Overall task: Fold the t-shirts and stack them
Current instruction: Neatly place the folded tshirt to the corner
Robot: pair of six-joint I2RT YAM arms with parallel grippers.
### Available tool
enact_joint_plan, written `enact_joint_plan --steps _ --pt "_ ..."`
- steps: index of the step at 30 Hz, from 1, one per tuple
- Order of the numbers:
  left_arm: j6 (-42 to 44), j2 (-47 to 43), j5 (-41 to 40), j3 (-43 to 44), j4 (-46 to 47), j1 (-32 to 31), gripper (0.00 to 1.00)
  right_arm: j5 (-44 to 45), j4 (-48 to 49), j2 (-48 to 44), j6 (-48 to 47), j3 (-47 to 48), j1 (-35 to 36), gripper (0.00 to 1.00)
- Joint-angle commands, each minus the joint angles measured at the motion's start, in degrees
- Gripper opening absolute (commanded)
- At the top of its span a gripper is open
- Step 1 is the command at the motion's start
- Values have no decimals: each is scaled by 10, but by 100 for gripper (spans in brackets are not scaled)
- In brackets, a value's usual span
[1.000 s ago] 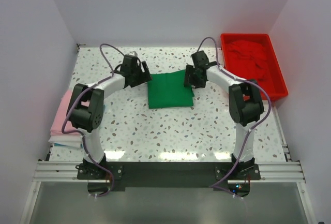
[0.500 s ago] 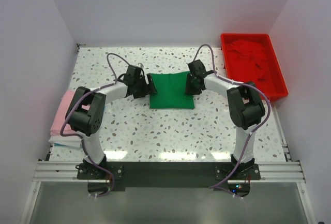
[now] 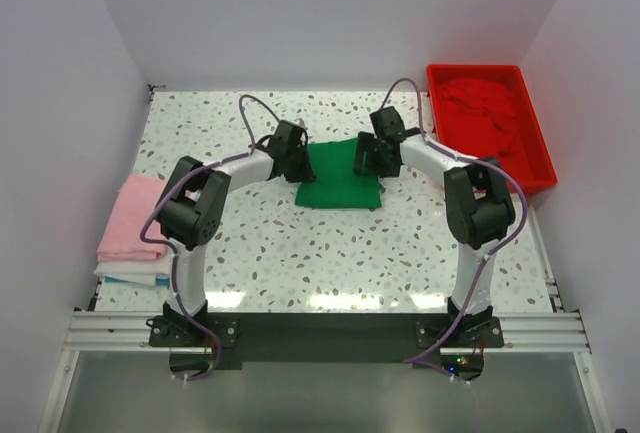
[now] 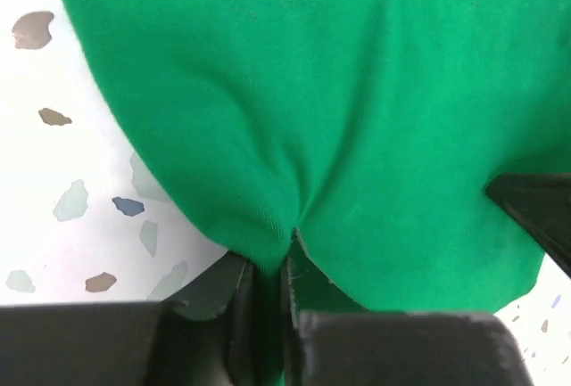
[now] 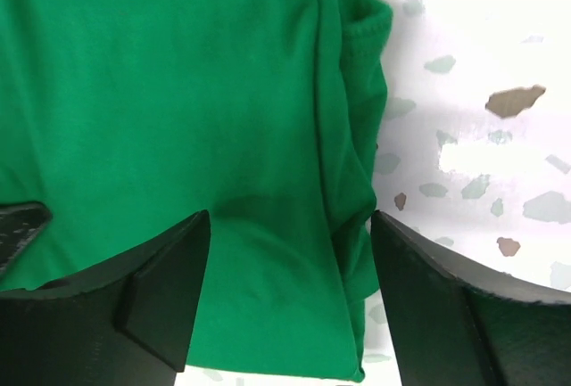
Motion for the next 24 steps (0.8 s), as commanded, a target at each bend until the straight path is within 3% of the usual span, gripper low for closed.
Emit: enact_joint_plan --steps 1,11,17,24 --pt "-8 9 -24 33 -95 3 0 9 -21 -40 -5 50 1 77" --pt "-118 -116 -155 108 -276 141 0 -18 -26 -114 0 31 1 79" --pt "-142 -197 -127 70 -269 261 0 -32 -19 -145 2 2 1 78" --pt "-118 -195 -120 151 -291 353 0 -43 -11 -162 3 -21 6 78"
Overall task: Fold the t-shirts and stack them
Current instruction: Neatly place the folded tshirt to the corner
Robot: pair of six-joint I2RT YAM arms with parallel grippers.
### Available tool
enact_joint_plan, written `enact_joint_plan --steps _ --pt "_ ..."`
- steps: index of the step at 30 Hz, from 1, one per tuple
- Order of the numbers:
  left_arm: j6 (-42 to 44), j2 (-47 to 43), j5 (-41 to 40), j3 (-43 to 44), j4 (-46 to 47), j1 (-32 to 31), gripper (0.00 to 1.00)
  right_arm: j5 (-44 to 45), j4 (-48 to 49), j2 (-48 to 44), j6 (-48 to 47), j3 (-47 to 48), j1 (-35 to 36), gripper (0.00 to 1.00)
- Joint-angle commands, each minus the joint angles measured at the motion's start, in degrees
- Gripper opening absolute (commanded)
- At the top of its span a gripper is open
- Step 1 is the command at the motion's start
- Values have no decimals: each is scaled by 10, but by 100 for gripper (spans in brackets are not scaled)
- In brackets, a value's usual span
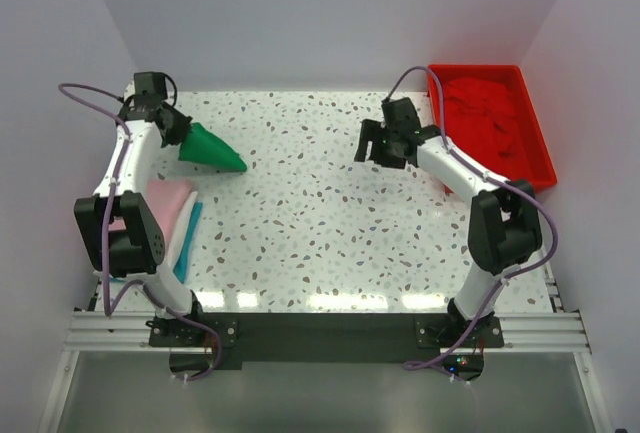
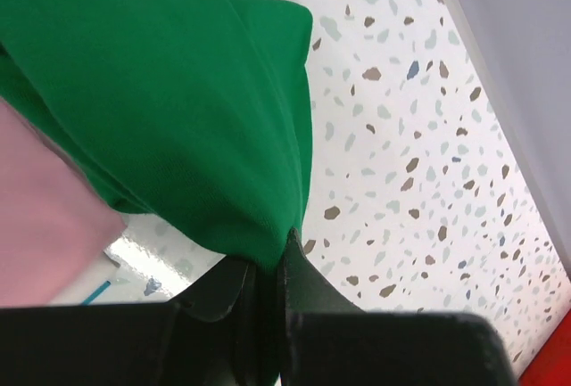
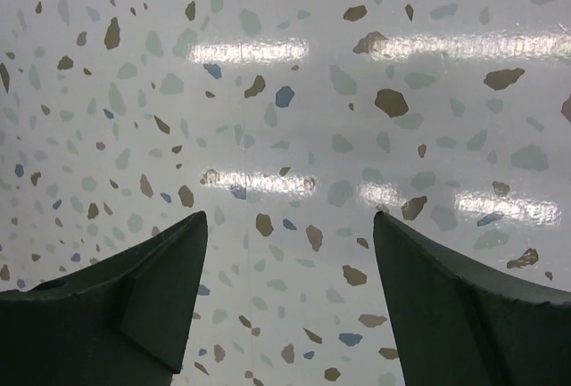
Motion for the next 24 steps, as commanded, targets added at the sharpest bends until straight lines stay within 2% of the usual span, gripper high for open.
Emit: enact_joint_plan --steps 1,9,24 --pt "-1 1 2 58 -24 18 0 -16 9 -36 3 -10 5 78" --pt "12 -14 -3 89 -45 68 0 -20 12 -51 0 -22 5 78" --pt "61 -85 10 75 -46 143 0 -18 14 -72 1 -40 14 78"
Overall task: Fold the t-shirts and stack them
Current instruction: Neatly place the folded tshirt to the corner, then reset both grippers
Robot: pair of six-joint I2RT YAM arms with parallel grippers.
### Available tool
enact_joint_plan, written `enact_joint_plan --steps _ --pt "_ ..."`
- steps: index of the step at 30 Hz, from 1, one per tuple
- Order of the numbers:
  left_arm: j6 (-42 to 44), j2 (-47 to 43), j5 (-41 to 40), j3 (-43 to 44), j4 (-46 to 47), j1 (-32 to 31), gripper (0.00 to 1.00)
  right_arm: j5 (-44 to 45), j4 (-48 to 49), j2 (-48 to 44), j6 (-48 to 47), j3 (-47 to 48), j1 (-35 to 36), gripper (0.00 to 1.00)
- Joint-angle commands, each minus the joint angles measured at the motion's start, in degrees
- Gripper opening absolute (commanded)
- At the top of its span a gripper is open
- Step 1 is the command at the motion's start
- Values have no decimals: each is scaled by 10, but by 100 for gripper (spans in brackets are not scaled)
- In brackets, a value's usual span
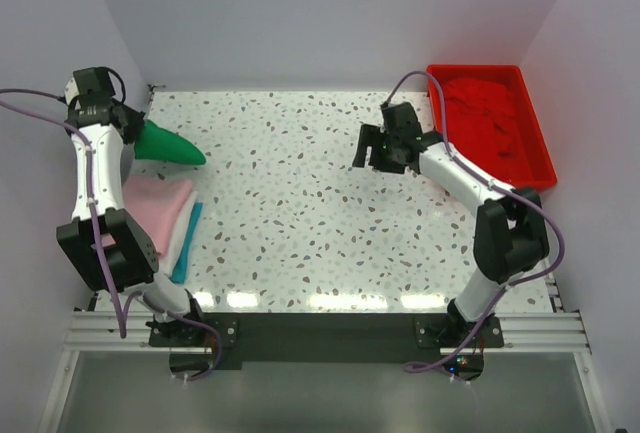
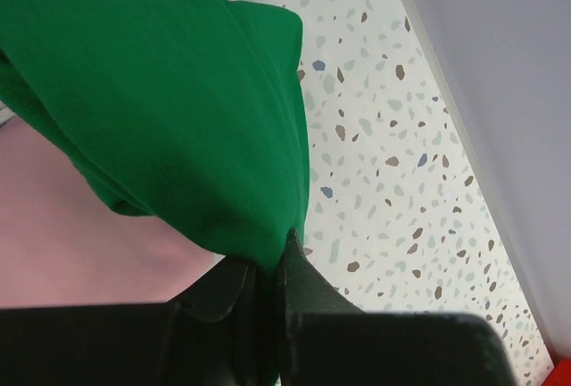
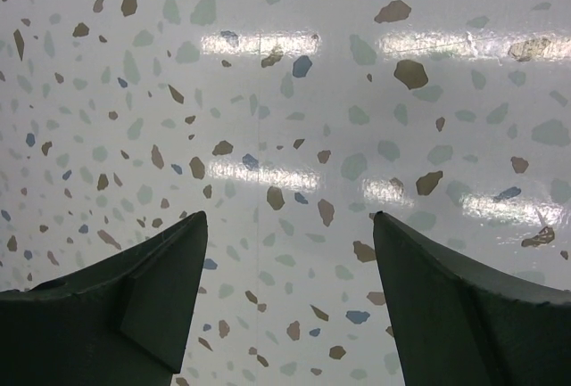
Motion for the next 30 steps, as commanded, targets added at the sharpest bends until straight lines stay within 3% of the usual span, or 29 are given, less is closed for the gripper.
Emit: enact_joint_plan --steps 1,9,13,14,15,16,17,19,20,23,27,30 --pt "21 -51 9 5 12 18 0 -2 11 -41 2 -7 5 78" --pt "26 -126 -2 -63 14 45 0 12 3 -71 3 -28 23 78" --pt "14 -178 -28 -160 -5 55 0 18 1 -98 5 -50 45 78" --pt "5 -194 -40 -184 -13 61 8 20 0 -104 5 -57 49 78" --pt "-11 -237 -68 -238 -31 65 34 22 0 -120 4 -71 61 78" --pt "-11 -264 -68 -266 -37 70 34 22 -1 -127 4 -81 64 78" --pt "-27 -293 -98 -291 -44 83 69 20 -1 -138 4 -91 69 79" --pt "-22 -389 -118 -348 -39 89 85 17 1 -169 6 -121 78 79" --pt "-22 -445 -126 -359 -37 89 90 18 2 -179 6 -131 81 79" --pt "-5 -499 -119 -370 -20 89 100 24 -6 -206 6 -151 86 79" --pt "25 -499 -74 -345 -11 89 100 34 -20 -223 7 -157 86 79" --pt "57 -483 4 -347 24 87 100 42 -19 -238 11 -165 86 79"
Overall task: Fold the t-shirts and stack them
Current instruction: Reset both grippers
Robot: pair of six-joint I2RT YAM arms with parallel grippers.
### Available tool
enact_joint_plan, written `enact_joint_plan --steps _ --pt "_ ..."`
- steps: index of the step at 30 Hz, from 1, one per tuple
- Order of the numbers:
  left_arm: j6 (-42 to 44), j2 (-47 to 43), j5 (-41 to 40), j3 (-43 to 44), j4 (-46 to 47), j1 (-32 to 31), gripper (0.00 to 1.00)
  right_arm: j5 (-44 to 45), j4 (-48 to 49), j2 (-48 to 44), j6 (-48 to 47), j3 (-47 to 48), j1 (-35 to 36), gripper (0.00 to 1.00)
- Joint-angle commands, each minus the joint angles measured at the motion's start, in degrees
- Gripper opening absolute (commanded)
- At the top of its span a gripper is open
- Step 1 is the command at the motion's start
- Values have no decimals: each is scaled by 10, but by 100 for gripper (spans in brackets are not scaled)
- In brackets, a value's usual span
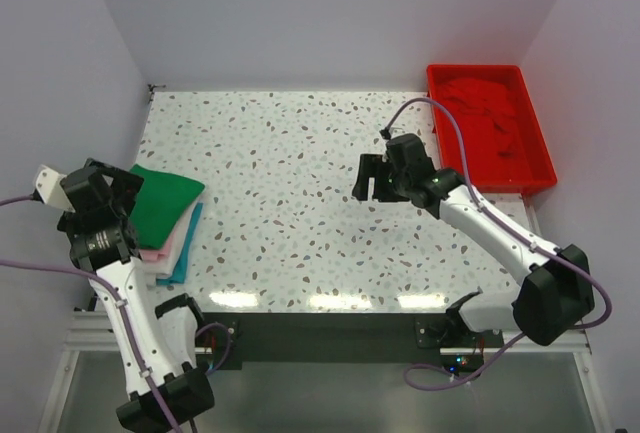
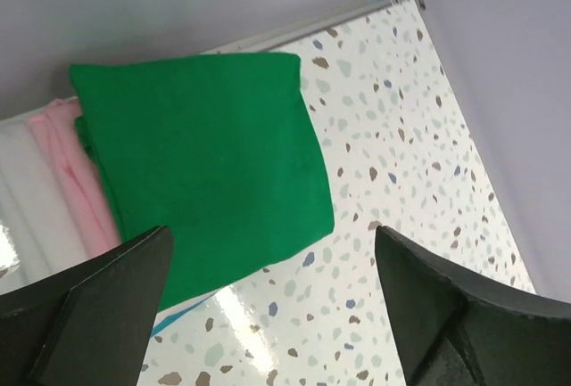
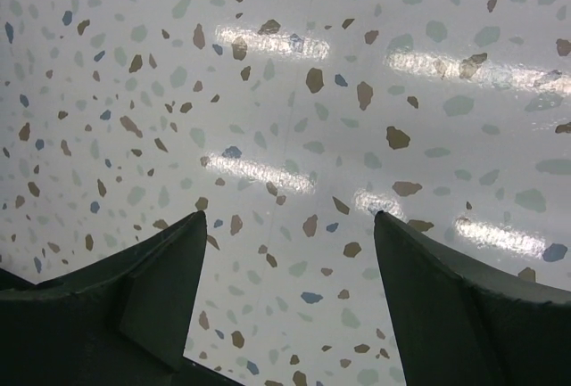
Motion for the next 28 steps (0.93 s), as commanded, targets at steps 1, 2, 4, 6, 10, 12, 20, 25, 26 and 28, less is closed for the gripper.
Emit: enact_joint_plan --steps 1,2,4,6,10,12,20,25,26,28 --pt "48 28 106 0 64 1 100 29 -6 -28 10 -10 1 79" --pt "51 30 124 -3 75 -1 100 32 -6 -31 9 -11 1 79" --pt "53 36 151 -9 108 -15 100 40 -9 -33 8 -11 1 80" --pt "39 48 132 -6 122 -92 100 54 -16 -34 7 -8 1 81" --pt "-6 104 -45 18 137 -332 100 81 -25 -32 1 10 1 82" --pt "-15 149 -81 26 152 -459 100 86 -23 -36 3 14 1 83" --pt "8 337 -206 87 191 -791 100 120 6 -108 -3 -30 1 89" --pt "24 370 -148 77 253 -813 100 138 13 -145 -11 -52 1 90" --pt "26 370 -143 72 262 -813 100 140 15 -146 -15 -56 1 90" --pt "38 370 -131 70 269 -813 100 149 9 -145 -14 -56 0 92"
